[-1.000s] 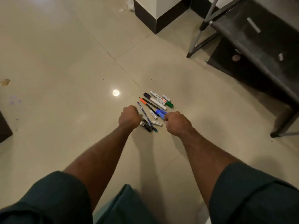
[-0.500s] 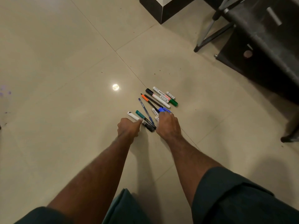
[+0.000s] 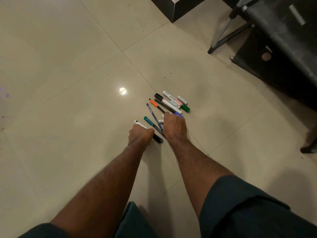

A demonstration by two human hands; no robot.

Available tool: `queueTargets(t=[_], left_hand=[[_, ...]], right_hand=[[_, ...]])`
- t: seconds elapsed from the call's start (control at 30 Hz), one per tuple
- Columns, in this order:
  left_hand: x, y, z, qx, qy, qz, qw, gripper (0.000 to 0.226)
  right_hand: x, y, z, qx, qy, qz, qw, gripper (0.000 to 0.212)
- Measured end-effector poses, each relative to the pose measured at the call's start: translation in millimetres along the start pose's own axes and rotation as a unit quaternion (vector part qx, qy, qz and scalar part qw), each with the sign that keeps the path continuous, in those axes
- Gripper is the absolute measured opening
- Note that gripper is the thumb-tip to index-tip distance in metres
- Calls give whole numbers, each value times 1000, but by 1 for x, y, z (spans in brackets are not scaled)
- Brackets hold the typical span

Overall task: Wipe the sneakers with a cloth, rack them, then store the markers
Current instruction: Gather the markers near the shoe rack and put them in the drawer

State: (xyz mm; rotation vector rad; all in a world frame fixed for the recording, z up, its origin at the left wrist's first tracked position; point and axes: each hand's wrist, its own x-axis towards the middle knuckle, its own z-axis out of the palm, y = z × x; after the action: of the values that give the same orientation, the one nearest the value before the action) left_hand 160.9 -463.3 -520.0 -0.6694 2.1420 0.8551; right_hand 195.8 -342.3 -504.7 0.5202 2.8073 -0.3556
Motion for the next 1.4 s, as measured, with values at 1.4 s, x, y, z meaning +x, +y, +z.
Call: queueTargets(t=[1.4], left_hand=[[-683,97,211,259,-410,593,642,31]], right_hand=[[-582,361,-356,395,397,507,655,26]])
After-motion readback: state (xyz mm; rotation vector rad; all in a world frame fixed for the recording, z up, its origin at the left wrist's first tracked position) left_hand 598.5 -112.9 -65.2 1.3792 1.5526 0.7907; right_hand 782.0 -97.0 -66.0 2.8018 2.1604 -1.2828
